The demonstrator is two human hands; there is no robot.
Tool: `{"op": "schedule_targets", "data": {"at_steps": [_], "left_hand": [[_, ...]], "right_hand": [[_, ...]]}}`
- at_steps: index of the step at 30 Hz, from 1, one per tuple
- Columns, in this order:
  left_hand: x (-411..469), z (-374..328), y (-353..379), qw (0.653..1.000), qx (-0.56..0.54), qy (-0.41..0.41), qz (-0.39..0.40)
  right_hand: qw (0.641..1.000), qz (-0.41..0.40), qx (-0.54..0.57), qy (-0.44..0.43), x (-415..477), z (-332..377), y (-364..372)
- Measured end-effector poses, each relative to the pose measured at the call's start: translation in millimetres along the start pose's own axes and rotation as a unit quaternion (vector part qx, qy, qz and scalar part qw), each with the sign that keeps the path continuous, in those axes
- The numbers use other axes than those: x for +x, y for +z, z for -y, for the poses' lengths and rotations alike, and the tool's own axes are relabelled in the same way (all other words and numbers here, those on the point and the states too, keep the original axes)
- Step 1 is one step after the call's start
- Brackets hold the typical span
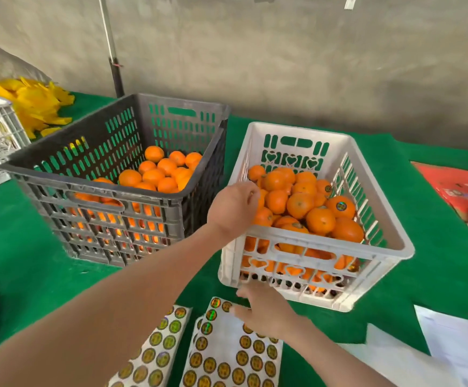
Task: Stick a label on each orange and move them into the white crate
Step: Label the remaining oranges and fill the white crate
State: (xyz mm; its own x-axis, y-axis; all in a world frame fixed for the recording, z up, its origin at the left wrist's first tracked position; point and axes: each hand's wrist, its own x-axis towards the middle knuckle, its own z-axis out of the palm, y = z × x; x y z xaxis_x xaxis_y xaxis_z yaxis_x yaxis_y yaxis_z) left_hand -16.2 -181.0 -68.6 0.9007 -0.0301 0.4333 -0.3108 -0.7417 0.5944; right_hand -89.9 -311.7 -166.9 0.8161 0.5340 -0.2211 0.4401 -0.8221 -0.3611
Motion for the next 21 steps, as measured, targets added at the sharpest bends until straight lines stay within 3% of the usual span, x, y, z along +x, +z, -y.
{"op": "schedule_targets", "data": {"at_steps": [4, 8, 11, 13, 15, 18, 21], "left_hand": [[-22, 3, 1, 0.996, -0.054, 0.009, -0.073], [-85, 29, 9, 0.985, -0.081, -0.008, -0.155], [-133, 52, 11, 0.969, -0.154, -0.194, -0.022], [-146, 60, 12, 0.912, -0.219, -0.335, 0.086], [-148, 64, 11, 0.837, -0.303, -0.426, 0.162], [-151, 67, 8, 0.772, -0.355, -0.453, 0.269], [-156, 68, 6, 0.754, -0.329, -0.466, 0.325]], "right_hand": [[0.991, 0.072, -0.075, 0.082, 8, -17, 29], [0.995, 0.031, -0.012, 0.094, 11, -22, 35], [0.992, -0.04, 0.1, 0.058, 8, -24, 33], [0.978, -0.061, 0.195, 0.043, 3, -25, 28], [0.961, -0.076, 0.265, 0.035, 0, -26, 21], [0.936, -0.131, 0.323, 0.045, 2, -27, 7], [0.93, -0.179, 0.311, 0.078, 0, -30, -2]]}}
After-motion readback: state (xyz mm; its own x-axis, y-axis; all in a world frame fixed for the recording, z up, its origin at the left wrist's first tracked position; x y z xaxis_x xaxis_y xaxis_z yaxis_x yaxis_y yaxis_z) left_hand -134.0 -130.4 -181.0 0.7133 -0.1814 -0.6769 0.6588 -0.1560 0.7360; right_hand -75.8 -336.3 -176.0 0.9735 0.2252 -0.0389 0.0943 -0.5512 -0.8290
